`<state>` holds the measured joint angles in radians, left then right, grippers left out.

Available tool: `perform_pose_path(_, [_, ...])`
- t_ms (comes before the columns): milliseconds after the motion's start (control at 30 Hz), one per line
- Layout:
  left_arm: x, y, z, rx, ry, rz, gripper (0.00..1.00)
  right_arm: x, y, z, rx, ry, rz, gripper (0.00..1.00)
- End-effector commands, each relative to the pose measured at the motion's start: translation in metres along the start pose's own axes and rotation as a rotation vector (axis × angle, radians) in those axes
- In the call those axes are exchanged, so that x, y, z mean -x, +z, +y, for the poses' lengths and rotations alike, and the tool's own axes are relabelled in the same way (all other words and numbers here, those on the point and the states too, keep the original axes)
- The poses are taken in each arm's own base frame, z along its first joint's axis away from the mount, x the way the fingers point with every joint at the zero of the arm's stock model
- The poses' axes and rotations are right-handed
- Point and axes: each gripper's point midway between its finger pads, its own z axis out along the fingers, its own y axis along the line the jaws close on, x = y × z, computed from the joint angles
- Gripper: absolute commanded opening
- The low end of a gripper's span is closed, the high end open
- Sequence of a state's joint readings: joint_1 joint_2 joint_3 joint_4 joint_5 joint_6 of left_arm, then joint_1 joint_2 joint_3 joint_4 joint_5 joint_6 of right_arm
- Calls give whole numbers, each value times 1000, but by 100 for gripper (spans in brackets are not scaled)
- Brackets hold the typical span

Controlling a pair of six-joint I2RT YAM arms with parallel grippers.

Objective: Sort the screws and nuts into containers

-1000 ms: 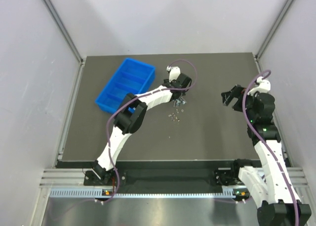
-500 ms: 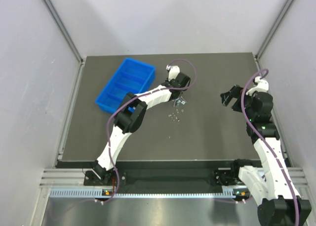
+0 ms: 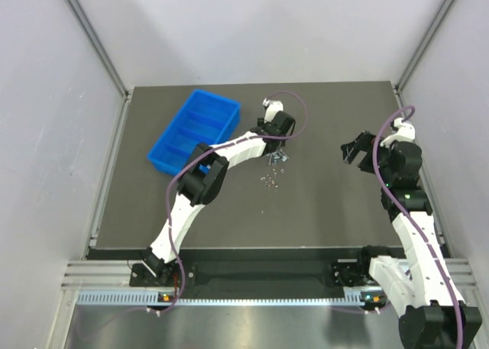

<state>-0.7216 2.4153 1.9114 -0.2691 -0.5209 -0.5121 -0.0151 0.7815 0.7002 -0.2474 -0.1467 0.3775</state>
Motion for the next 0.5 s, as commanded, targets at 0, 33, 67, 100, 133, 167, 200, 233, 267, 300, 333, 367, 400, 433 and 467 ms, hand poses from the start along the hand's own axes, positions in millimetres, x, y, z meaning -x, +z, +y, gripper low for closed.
perform_pose_path(0, [-8, 7, 7, 17, 46, 21, 57, 14, -1, 9, 24, -8, -36, 100])
perform_pose_path(33, [-5, 6, 8, 20, 55, 13, 58, 13, 0, 8, 21, -5, -32, 100])
perform_pose_path(67, [3, 2, 7, 17, 54, -3, 58, 14, 0, 8, 22, -7, -34, 100])
perform_pose_path(100, [8, 1, 6, 13, 56, -14, 58, 12, 0, 8, 21, -5, -29, 100])
perform_pose_path(133, [15, -2, 5, 4, 62, -31, 58, 12, 0, 8, 23, -3, -28, 100])
perform_pose_path(167, [19, -4, 4, 0, 65, -40, 58, 11, 0, 8, 21, -3, -28, 100])
perform_pose_path(200, [22, -5, 2, -7, 69, -48, 58, 11, 0, 8, 21, -3, -29, 100])
perform_pose_path(233, [25, -5, 0, -15, 75, -58, 58, 10, 0, 7, 20, -4, -25, 100])
perform_pose_path(267, [29, -7, -1, -23, 77, -68, 58, 10, 1, 7, 20, -2, -25, 100])
perform_pose_path(300, [32, -8, -4, -31, 81, -77, 59, 10, 0, 7, 22, -4, -26, 100])
perform_pose_path(333, [34, -8, -6, -43, 86, -80, 58, 9, 1, 7, 20, -3, -21, 100])
perform_pose_path(367, [36, -8, -8, -50, 87, -87, 58, 10, 1, 7, 20, -2, -21, 100])
perform_pose_path(400, [39, -8, -11, -56, 88, -94, 58, 9, 2, 7, 18, -3, -17, 100])
perform_pose_path(433, [39, -8, -11, -58, 91, -94, 58, 10, 1, 7, 19, -3, -22, 100])
perform_pose_path(467, [37, -7, -12, -58, 94, -91, 57, 11, 1, 7, 21, -4, -23, 100])
